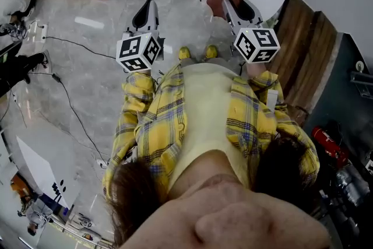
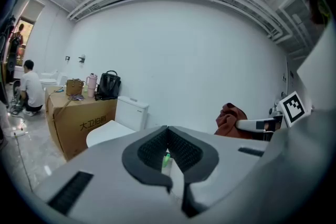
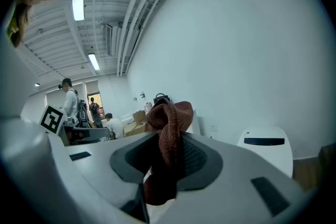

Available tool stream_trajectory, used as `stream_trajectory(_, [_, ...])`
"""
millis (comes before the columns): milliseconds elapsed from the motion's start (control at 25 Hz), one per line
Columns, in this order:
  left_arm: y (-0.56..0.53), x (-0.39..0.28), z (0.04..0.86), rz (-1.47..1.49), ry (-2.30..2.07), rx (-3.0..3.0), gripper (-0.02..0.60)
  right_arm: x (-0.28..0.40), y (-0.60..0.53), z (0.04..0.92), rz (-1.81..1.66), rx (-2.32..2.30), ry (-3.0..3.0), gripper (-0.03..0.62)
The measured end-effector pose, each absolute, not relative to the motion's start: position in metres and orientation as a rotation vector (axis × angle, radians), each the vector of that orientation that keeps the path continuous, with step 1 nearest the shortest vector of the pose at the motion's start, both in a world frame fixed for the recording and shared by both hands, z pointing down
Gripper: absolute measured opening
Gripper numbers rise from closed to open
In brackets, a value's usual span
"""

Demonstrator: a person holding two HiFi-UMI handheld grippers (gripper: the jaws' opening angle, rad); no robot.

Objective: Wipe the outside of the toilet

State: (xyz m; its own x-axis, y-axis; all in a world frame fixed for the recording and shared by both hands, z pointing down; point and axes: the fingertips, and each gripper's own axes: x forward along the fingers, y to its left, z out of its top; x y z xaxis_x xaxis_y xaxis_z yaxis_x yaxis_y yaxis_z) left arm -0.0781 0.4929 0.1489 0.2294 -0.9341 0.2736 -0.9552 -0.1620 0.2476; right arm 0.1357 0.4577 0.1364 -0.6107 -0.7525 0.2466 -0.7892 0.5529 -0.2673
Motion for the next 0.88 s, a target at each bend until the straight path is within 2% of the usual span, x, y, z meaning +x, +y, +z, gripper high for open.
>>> stream_trajectory(400, [0.495,-0.114,0.157,0.091,-1.75,2.131,0.008,0.104,0.462,0.138,0.493,1.316,-2.651,0.121])
stream_trajectory(880, [0.449,-0.103,0.16,0.1,-1.81,2.091,0.008,0.11,0.404,0.151,0.495,1.248,-2.68,0.121])
